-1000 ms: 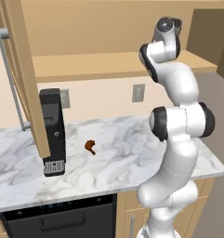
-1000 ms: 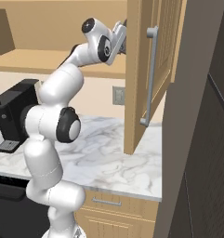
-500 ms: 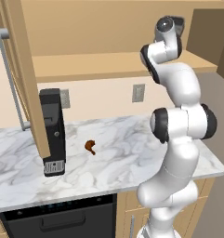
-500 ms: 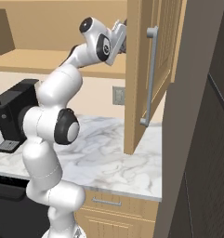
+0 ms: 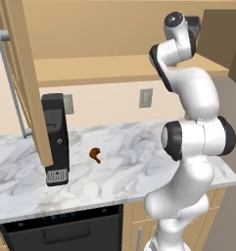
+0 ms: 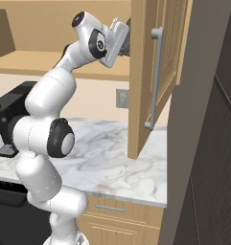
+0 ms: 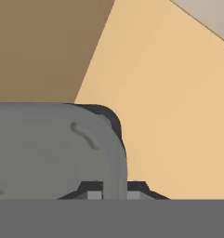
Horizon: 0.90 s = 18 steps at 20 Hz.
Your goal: Retrieve the tupperware from the cabinet, then place the raw meat into the tupperware to avoid contamination.
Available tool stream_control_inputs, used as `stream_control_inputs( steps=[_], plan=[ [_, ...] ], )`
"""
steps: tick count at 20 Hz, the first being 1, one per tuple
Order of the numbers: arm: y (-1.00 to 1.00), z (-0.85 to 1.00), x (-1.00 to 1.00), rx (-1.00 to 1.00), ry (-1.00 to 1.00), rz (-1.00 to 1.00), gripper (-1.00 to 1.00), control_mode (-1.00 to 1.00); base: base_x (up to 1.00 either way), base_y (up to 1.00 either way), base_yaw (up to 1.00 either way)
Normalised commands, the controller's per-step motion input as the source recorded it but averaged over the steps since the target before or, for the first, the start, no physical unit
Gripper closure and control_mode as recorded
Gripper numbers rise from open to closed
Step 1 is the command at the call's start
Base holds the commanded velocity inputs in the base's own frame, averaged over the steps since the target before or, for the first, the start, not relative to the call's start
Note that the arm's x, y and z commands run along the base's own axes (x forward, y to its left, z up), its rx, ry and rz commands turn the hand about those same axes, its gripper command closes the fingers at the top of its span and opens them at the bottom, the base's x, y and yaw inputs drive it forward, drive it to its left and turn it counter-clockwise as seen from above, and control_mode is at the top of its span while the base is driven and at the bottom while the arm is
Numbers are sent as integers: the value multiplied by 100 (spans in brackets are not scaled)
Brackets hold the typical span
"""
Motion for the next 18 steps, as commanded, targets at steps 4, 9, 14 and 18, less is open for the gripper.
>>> stream_control_inputs(
  steps=[4,9,14,18],
  plan=[
    [46,-15,-52,-1,0,-17,100,-100,0,0,0],
    [51,-12,-56,0,0,-16,100,-100,0,0,0],
    [52,-4,-68,0,-3,-16,100,-100,0,0,0],
    [46,0,-76,0,-3,-16,100,-100,0,0,0]
  ],
)
